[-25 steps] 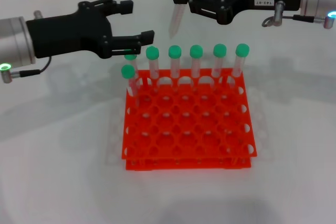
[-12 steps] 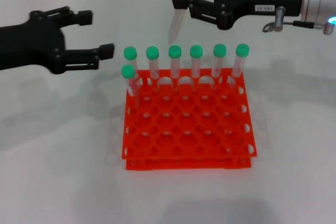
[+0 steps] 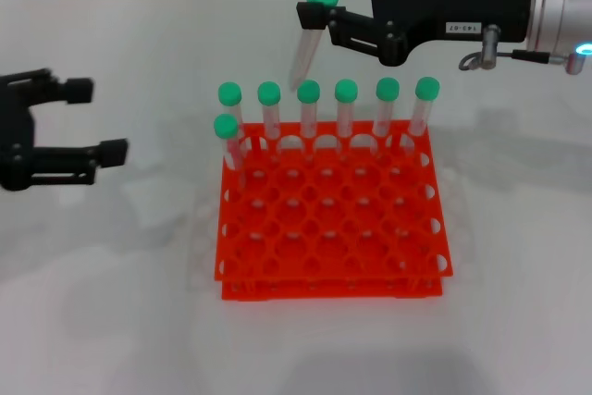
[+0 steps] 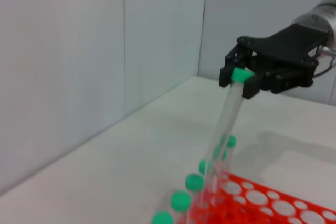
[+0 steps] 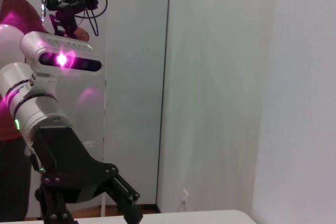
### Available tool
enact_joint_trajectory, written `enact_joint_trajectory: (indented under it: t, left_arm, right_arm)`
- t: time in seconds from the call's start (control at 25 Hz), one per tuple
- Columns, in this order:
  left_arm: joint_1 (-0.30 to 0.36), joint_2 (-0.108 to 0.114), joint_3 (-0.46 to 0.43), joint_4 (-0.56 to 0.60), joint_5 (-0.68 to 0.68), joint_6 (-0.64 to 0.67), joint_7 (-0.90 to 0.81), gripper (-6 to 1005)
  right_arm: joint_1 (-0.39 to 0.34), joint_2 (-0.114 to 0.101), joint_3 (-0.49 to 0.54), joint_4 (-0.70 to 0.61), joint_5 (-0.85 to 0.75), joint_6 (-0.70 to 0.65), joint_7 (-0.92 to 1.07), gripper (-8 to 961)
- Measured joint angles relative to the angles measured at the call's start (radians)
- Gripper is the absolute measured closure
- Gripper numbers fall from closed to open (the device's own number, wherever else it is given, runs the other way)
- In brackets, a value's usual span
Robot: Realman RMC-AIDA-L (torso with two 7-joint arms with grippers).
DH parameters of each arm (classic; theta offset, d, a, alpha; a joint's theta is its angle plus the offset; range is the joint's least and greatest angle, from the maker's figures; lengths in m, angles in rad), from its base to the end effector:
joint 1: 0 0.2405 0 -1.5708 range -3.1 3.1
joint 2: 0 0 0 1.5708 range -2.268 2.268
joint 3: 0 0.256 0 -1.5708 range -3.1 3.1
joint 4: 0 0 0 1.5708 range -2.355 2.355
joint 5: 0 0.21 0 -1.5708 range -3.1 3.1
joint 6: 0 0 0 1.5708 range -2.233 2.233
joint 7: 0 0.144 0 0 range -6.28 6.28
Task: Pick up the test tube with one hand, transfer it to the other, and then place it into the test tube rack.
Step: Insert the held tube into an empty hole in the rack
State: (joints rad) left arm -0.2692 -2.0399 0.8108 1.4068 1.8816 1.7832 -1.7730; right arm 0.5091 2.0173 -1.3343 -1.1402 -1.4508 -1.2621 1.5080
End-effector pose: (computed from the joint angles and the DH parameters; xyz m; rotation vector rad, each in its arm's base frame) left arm -0.2333 0.2881 0.1102 -2.6990 -0.4719 -0.4855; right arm 0.1163 0.3658 0.0214 -2.6912 0.0159 0.8556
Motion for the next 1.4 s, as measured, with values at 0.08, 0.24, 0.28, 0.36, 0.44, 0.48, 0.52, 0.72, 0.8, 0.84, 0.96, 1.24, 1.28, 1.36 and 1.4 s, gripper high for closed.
enact_joint_trajectory:
  t: [0.08, 0.24, 0.28, 0.36, 0.44, 0.48, 0.52, 0.72, 0.8, 0.84, 0.96, 1.24, 1.28, 1.36, 1.4]
  left_arm:
    - [-0.004, 0.002, -0.037, 0.011, 0.053, 0.035, -0.022, 115]
    - [-0.005, 0.003, -0.046, 0.019, 0.146, 0.051, -0.036, 116]
    - [-0.006, 0.003, -0.046, 0.02, 0.165, 0.053, -0.037, 116]
    - [-0.006, 0.003, -0.047, 0.02, 0.194, 0.058, -0.038, 116]
    - [-0.005, 0.003, -0.046, 0.02, 0.214, 0.061, -0.037, 116]
    - [-0.003, 0.003, -0.047, 0.02, 0.224, 0.061, -0.035, 116]
    - [-0.001, 0.002, -0.046, 0.02, 0.232, 0.062, -0.032, 116]
    - [0.01, -0.004, -0.047, 0.009, 0.258, 0.058, 0.001, 116]
    - [0.013, -0.009, -0.048, -0.003, 0.266, 0.054, 0.023, 115]
    - [0.013, -0.009, -0.048, -0.003, 0.266, 0.054, 0.023, 115]
    - [0.004, -0.012, -0.047, -0.051, 0.275, 0.051, 0.054, 115]
    - [-0.008, -0.015, -0.042, -0.1, 0.279, 0.035, 0.092, 115]
    - [-0.008, -0.015, -0.042, -0.1, 0.279, 0.035, 0.092, 115]
    - [-0.008, -0.016, -0.041, -0.102, 0.279, 0.031, 0.101, 116]
    - [-0.008, -0.018, -0.04, -0.103, 0.279, 0.029, 0.107, 116]
  right_arm:
    - [0.0, 0.0, -0.011, 0.001, 0.003, 0.003, 0.0, 687]
    - [0.0, 0.003, -0.021, 0.01, 0.012, 0.004, 0.0, 687]
    - [0.0, 0.003, -0.024, 0.011, 0.014, 0.004, 0.0, 687]
    - [0.0, 0.003, -0.032, 0.012, 0.015, 0.005, -0.001, 687]
    - [0.0, 0.003, -0.04, 0.012, 0.015, 0.007, -0.001, 687]
    - [0.0, 0.003, -0.045, 0.012, 0.017, 0.009, -0.001, 687]
    - [0.0, 0.004, -0.049, 0.012, 0.018, 0.011, -0.001, 687]
    - [-0.001, 0.003, -0.079, 0.016, 0.027, 0.038, 0.0, 687]
    - [-0.001, 0.004, -0.086, 0.022, 0.029, 0.049, 0.0, 687]
    - [-0.001, 0.004, -0.09, 0.026, 0.03, 0.054, 0.0, 687]
    - [-0.001, 0.004, -0.099, 0.039, 0.031, 0.062, 0.0, 687]
    - [-0.001, 0.005, -0.123, 0.071, 0.036, 0.081, -0.004, 688]
    - [-0.001, 0.005, -0.128, 0.075, 0.039, 0.084, -0.006, 688]
    - [-0.001, 0.005, -0.133, 0.081, 0.04, 0.087, -0.008, 688]
    - [-0.001, 0.004, -0.136, 0.084, 0.041, 0.088, -0.008, 688]
